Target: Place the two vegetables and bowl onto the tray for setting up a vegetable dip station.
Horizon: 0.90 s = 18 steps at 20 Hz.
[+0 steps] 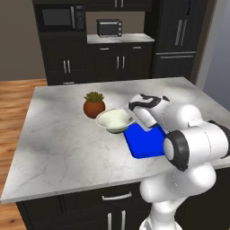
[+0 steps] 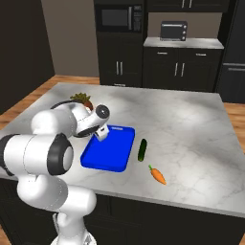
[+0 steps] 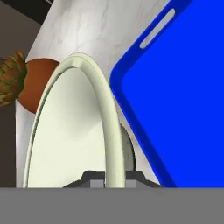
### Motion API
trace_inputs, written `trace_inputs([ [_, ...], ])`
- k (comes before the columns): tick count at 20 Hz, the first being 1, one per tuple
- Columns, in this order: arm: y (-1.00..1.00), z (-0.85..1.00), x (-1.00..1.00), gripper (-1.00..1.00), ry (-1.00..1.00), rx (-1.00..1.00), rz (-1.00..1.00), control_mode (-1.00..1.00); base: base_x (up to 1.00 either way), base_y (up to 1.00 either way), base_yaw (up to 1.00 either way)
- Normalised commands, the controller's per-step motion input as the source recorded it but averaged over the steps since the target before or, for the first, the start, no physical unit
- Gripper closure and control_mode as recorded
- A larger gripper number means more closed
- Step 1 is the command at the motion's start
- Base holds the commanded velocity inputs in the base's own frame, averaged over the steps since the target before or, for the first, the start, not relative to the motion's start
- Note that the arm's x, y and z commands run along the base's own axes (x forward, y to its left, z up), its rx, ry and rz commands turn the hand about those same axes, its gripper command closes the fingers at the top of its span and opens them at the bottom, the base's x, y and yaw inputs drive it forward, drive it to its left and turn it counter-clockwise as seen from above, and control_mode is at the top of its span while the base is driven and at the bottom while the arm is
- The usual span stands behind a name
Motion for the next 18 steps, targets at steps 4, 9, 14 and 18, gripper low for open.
trace_inputs([
  [4,-0.41,0.00,0.00,1.00,-0.01,0.08,0.00,-1.00,0.00,0.00,0.00],
  [9,-0.44,0.00,0.00,1.00,-0.01,0.10,0.00,-1.00,0.00,0.00,0.00],
  [14,-0.22,0.00,0.04,1.00,-0.01,0.04,0.00,-1.00,0.00,0.00,0.00],
  [18,-0.24,0.00,0.01,1.00,-0.02,0.02,0.00,-1.00,0.00,0.00,0.00],
])
